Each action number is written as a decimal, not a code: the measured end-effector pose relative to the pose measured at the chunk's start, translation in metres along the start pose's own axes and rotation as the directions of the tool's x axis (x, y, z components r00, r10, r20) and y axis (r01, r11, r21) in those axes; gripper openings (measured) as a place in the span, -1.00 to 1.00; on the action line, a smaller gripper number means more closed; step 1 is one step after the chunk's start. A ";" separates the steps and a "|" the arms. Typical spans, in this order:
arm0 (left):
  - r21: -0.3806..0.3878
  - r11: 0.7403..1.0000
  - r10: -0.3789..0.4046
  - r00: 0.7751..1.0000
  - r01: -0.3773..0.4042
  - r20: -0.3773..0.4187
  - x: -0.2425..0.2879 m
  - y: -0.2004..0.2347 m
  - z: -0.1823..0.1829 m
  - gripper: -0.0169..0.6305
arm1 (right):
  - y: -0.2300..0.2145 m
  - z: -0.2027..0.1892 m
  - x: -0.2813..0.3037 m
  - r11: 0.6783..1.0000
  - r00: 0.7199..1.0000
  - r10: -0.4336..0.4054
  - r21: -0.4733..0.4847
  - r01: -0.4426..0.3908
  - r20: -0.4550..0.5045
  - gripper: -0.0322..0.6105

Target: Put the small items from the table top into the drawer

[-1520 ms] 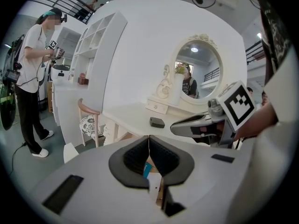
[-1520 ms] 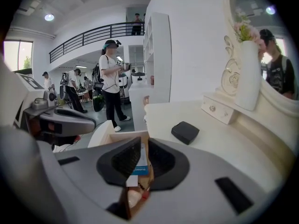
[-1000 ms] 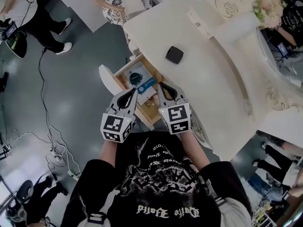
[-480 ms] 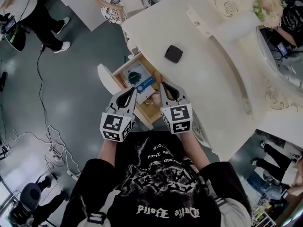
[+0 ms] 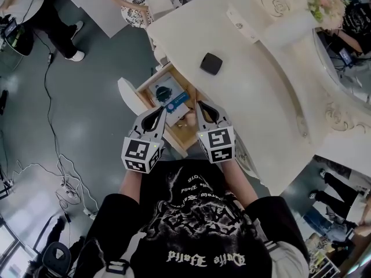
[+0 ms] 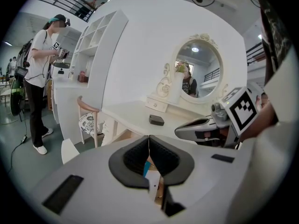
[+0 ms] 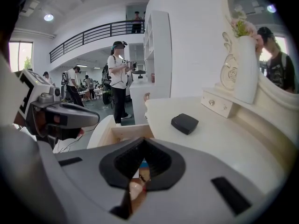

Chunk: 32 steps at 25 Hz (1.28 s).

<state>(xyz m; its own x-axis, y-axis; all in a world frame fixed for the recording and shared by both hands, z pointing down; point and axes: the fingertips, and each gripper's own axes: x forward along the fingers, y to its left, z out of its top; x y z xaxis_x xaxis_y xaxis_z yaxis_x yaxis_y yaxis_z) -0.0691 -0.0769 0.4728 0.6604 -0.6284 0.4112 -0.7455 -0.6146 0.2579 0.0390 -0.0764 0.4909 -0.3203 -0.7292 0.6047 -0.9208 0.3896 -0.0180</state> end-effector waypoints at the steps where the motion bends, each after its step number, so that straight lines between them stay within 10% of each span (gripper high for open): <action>1: 0.002 1.000 -0.002 1.000 0.002 -0.001 0.000 0.000 0.000 -0.90 | 0.000 -0.002 0.000 1.000 1.000 0.000 -0.001 0.000 -0.004 -0.87; 32: 0.030 1.000 -0.010 1.000 0.011 -0.016 0.001 0.001 0.002 -0.90 | -0.005 -0.007 -0.014 1.000 1.000 -0.020 -0.006 0.020 0.012 -0.87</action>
<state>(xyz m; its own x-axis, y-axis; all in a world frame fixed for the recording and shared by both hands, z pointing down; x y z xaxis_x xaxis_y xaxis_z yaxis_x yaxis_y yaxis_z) -0.0689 -0.0788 0.4720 0.6663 -0.6144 0.4227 -0.7354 -0.6351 0.2361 0.0496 -0.0641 0.4878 -0.3045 -0.7433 0.5957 -0.9257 0.3784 -0.0011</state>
